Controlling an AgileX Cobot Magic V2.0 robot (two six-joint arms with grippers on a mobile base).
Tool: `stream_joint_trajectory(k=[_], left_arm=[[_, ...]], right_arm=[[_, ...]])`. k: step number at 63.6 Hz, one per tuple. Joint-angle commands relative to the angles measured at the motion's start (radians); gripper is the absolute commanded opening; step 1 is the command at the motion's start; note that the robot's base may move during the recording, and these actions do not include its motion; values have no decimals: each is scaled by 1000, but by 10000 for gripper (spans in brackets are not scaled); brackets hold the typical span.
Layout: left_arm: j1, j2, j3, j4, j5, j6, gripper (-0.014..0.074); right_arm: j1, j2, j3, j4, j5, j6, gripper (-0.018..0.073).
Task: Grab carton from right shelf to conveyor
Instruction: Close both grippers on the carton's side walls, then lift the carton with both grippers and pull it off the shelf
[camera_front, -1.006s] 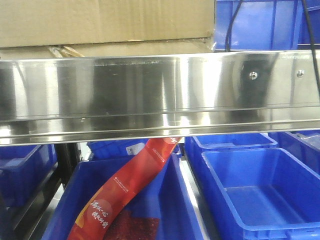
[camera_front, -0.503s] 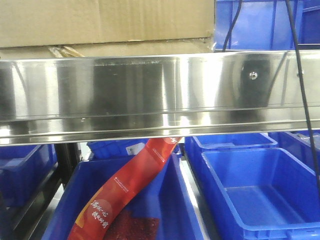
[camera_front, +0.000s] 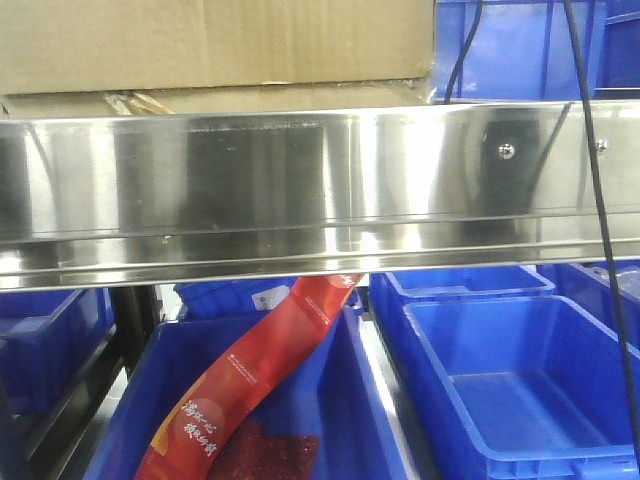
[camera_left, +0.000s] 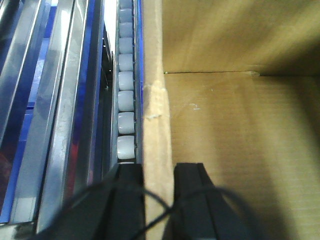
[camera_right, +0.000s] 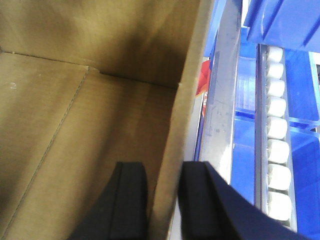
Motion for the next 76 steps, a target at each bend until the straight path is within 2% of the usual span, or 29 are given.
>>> stream_joint_trajectory(k=[1, 21, 35, 50, 76], left_arm=[[3, -2, -11, -1, 9, -1, 6], [-5, -41, -141, -3, 69, 8, 4], [-59, -100, -202, -1, 69, 27, 2], [-135, -180, -83, 55, 69, 25, -6], [-137, -335, 184, 37, 69, 16, -6]], right_arm=[[-6, -16, -10, -23, -12, -1, -68], [-6, -107, -12, -23, -12, -1, -68], [-5, -200, -12, -23, -12, -1, -68], [0, -273, 26, -23, -12, 7, -68], [80, -415, 311, -36, -12, 7, -68]])
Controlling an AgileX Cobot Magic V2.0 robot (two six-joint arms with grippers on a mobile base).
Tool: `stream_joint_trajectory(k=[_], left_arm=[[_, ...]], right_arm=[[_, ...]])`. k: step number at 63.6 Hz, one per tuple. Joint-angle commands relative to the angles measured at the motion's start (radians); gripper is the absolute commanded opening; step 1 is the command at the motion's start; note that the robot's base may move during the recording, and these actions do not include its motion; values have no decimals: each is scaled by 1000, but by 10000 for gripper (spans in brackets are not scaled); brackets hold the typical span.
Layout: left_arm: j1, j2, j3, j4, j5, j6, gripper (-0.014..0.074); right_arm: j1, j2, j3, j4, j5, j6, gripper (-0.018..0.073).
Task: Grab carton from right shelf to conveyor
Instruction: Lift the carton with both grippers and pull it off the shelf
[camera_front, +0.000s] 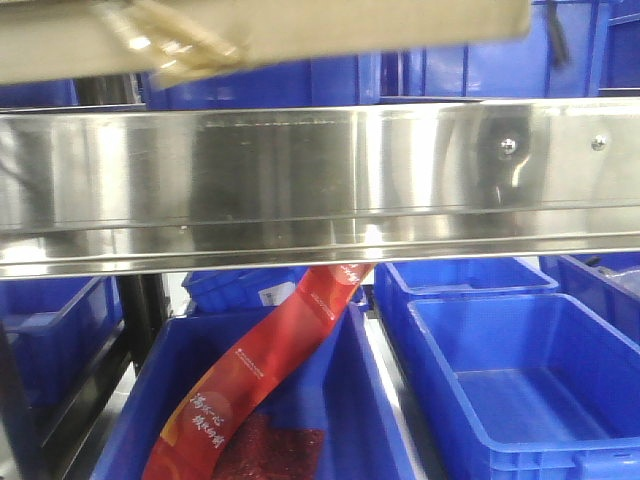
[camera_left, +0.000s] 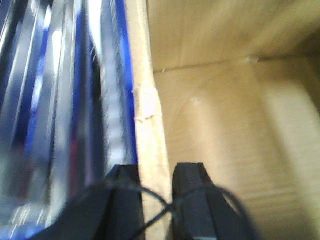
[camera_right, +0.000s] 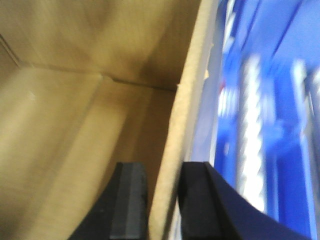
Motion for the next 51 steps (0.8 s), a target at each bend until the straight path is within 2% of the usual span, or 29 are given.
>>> stream_joint_trajectory(k=[1, 9, 25, 41, 51], left_arm=[[-8, -55, 43, -15, -25, 7, -6], [-8, -100, 75, -61, -25, 7, -6], [-8, -137, 77, -89, -25, 7, -6], [-100, -141, 166, -92, -25, 7, -6], [-146, -141, 183, -73, -25, 7, -6]], right_arm=[[22, -58, 36, -10, -52, -2, -68], [43, -113, 90, -14, -52, -2, -68], [43, -244, 232, -14, -52, -2, -68], [43, -351, 390, -9, -52, 0, -68], [43, -355, 401, -7, -52, 0, -68]])
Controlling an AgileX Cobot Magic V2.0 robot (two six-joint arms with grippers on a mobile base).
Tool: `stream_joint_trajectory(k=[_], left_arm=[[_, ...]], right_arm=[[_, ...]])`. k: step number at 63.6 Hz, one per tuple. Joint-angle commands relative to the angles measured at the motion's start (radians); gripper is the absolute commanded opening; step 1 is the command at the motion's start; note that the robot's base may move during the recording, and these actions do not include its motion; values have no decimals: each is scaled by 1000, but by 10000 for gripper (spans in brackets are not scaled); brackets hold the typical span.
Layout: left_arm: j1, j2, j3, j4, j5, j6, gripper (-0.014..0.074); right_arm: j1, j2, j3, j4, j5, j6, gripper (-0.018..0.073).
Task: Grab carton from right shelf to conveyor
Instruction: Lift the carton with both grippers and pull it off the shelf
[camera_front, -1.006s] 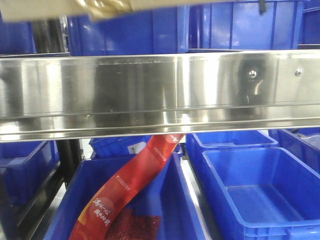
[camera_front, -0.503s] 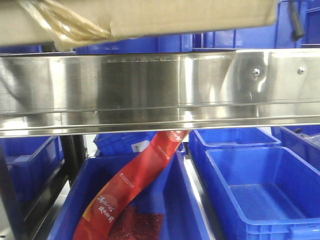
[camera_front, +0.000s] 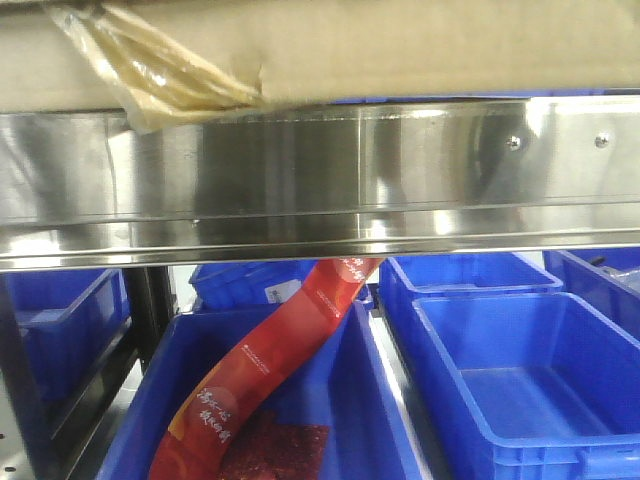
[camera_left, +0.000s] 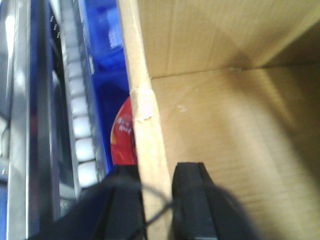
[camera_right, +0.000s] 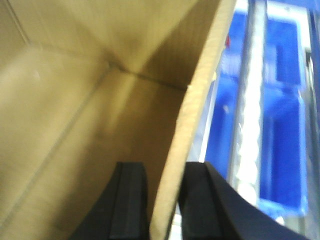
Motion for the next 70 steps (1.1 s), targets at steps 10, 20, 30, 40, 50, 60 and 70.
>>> stream_joint_trajectory(k=[10, 20, 30, 40, 50, 60, 70], left_arm=[[-28, -2, 10, -11, 3, 11, -6], [-28, -9, -35, -17, 3, 9, -6], [-28, -31, -101, -17, 3, 9, -6], [-28, -57, -133, -17, 3, -9, -6], [-28, -59, -135, -15, 3, -9, -6], [-28, -59, -135, -15, 3, -9, -6], [-28, -59, -136, 5, 3, -9, -6]], right_arm=[[0, -24, -1, 27, -34, -34, -68], [0, -24, -17, 27, -34, -34, -68], [0, -28, -81, 27, -46, -34, -68], [0, -28, -157, 27, -52, -34, -68], [0, -28, -193, 27, -54, -34, -68], [0, -28, -192, 27, -52, -34, -68], [0, -28, -192, 27, -54, -34, -68]])
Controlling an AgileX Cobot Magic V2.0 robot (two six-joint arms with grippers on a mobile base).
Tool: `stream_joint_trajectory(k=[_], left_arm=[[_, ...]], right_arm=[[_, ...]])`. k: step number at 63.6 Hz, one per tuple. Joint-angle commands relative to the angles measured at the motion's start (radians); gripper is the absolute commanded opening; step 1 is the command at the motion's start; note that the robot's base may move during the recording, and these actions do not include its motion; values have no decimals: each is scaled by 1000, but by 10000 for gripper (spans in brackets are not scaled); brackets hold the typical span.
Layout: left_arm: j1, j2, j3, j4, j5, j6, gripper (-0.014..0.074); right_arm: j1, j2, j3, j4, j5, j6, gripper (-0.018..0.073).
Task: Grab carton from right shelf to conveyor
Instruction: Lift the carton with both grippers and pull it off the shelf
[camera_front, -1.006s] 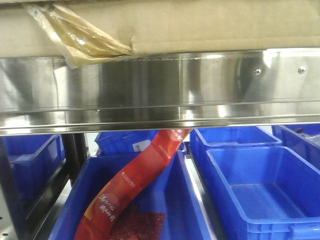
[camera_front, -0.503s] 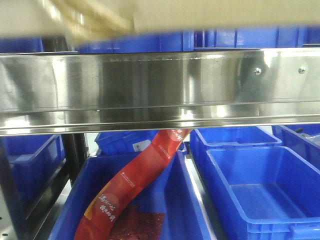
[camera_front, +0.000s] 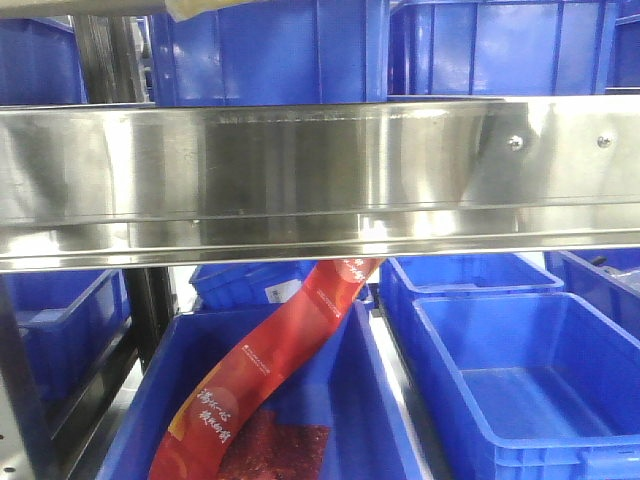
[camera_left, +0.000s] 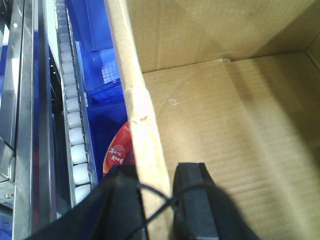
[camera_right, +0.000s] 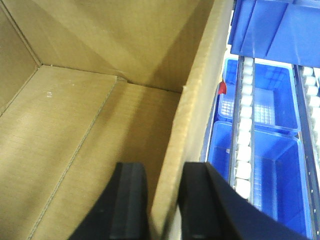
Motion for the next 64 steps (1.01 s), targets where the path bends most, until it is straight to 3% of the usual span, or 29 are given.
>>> stream_joint_trajectory(k=[1, 64], left_arm=[[-8, -11, -13, -5, -34, 13, -6], [-8, -11, -13, 0, -53, 13, -6]], right_arm=[[0, -17, -16, 27, -51, -34, -68], [0, -17, -16, 27, -79, -34, -68]])
